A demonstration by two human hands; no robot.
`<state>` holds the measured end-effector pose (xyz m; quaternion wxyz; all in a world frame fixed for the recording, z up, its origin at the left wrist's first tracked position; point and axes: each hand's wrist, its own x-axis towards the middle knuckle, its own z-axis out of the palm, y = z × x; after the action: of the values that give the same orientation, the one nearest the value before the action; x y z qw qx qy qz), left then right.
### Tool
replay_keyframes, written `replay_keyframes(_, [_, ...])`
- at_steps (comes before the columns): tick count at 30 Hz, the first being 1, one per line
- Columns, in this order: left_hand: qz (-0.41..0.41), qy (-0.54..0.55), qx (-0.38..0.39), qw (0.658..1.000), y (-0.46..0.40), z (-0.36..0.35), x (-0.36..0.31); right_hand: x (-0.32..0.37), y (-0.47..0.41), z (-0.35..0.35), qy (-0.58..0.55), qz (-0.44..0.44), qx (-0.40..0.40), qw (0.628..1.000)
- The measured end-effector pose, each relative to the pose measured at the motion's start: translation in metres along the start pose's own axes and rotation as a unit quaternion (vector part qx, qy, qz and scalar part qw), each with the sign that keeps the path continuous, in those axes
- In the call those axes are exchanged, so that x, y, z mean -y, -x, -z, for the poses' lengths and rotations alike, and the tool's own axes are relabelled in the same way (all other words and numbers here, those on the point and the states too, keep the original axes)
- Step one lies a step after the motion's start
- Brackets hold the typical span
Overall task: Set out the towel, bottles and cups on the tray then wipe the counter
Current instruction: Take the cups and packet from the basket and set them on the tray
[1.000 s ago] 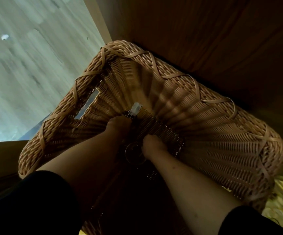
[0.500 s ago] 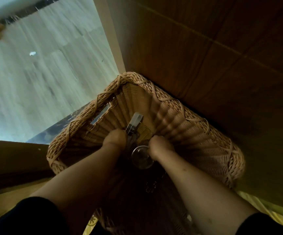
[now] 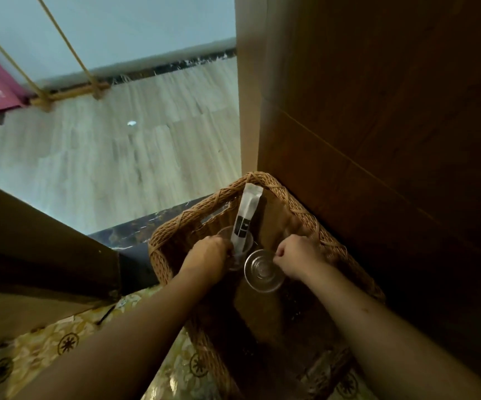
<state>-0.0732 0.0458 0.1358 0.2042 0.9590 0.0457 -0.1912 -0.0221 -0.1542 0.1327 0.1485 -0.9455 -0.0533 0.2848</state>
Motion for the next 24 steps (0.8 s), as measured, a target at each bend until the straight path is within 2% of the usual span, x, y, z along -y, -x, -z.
replay_keyframes(7, [-0.119,-0.002,-0.173,0.978,0.066,0.069,0.007,0.049,0.070,0.060,-0.009,0.045,-0.097,0.994])
replay_keyframes(11, [-0.132,0.037,-0.247,0.959,0.125,0.106,0.029,0.099,0.123,0.079,0.001,0.077,-0.145,0.986])
replay_keyframes(16, [-0.088,0.054,-0.308,0.946,0.217,0.147,0.105,0.190,0.186,0.060,0.017,0.151,-0.156,0.976])
replay_keyframes(24, [0.068,0.066,-0.358,0.929,0.396,0.157,0.276,0.367,0.263,-0.040,0.043,0.285,-0.077,0.954])
